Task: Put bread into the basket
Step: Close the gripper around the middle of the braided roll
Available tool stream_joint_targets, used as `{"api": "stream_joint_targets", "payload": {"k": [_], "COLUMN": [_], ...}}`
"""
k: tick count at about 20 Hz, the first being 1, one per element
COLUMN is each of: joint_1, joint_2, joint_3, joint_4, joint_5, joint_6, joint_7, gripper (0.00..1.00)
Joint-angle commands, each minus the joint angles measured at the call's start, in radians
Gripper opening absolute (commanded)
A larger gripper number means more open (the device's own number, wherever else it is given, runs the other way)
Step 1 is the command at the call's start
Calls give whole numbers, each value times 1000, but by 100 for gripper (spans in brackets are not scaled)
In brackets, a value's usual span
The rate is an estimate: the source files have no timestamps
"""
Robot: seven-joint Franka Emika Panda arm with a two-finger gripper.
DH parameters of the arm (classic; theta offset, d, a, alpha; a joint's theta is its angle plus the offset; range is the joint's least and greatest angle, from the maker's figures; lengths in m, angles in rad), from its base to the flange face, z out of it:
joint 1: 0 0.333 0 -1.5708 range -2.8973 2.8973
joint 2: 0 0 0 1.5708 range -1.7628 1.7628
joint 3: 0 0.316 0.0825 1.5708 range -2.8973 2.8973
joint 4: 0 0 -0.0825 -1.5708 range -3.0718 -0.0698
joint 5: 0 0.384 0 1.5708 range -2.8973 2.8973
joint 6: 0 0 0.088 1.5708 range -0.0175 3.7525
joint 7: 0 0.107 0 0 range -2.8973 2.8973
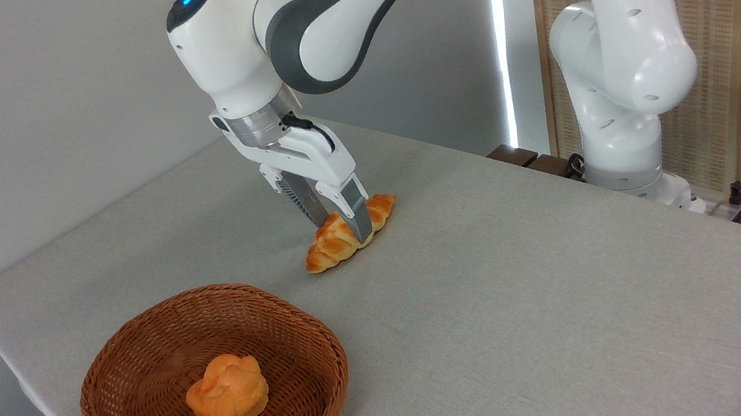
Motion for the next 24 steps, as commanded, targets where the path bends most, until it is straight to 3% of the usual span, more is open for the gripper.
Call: {"api": "stream_joint_targets", "payload": {"k": [1,15,19,20,24], "joint_1": [-13,-31,-31,-31,-31], "joint_2": [7,29,27,27,27], "joint_3": [8,4,4,4,4], "joint_4": [-6,-2,0,1,1], "joint_5": [2,1,11,21,25], "joint_6": [37,45,45,45,45], "joint_7": [-13,-15,-12,-12,-12], "gripper": [100,98,51,46,46]}}
